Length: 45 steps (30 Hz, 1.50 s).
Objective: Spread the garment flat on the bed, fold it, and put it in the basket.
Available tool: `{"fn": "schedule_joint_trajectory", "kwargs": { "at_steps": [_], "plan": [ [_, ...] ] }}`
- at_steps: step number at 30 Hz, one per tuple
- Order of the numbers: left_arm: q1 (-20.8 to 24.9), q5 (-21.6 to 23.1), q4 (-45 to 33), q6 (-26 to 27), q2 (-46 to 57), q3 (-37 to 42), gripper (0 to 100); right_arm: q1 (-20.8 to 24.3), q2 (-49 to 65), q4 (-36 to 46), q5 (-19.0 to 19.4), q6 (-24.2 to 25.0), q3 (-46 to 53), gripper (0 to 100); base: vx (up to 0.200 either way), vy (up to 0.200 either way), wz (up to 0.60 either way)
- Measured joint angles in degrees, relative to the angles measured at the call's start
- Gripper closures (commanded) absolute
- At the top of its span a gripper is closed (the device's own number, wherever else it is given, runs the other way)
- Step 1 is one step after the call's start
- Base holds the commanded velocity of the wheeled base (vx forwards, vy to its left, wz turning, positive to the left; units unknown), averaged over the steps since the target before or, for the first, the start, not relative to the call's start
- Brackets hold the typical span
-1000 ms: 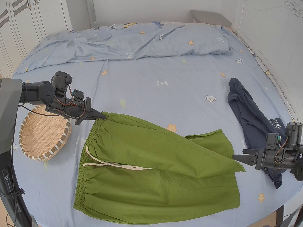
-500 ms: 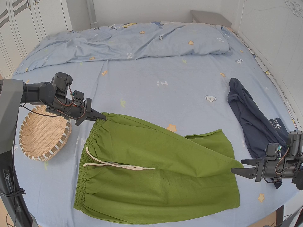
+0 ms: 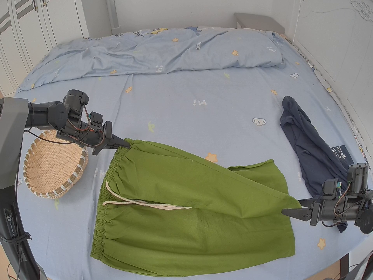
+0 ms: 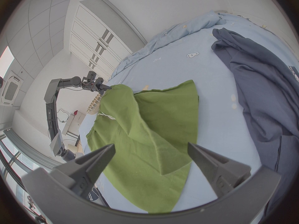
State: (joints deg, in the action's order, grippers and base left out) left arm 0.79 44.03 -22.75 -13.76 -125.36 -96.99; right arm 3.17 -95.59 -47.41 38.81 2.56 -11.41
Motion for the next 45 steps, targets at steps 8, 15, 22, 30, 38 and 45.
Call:
{"fn": "schedule_joint_trajectory", "kwargs": {
  "at_steps": [8,15,22,30,38,45],
  "plan": [
    [0.00,0.00,0.00,0.00,0.00,0.00,100,-0.41,-3.17,-2.84,0.00,0.06,0.28,100,0.000,0.000,0.00],
    [-0.22,0.02,0.00,0.02,0.11,0.11,100,-0.61,-3.83,-2.79,0.05,0.61,-1.10,100,0.000,0.000,0.00],
    [-0.61,0.04,0.00,0.05,1.02,0.66,100,-0.61,-2.15,4.22,-0.06,2.56,-8.98,100,0.000,0.000,0.00],
    [-2.00,0.24,0.44,0.11,3.36,1.82,100,-0.45,0.30,21.85,-0.11,3.16,-26.79,100,0.000,0.000,0.00],
    [-4.47,0.17,5.21,0.27,5.77,4.74,100,-0.39,-1.16,33.18,-0.12,3.13,-45.29,100,0.000,0.000,0.00],
    [-6.11,0.00,10.65,0.44,7.35,7.77,100,-0.01,-7.39,38.49,-0.12,3.23,-58.71,100,0.000,0.000,0.00]
  ]
}}
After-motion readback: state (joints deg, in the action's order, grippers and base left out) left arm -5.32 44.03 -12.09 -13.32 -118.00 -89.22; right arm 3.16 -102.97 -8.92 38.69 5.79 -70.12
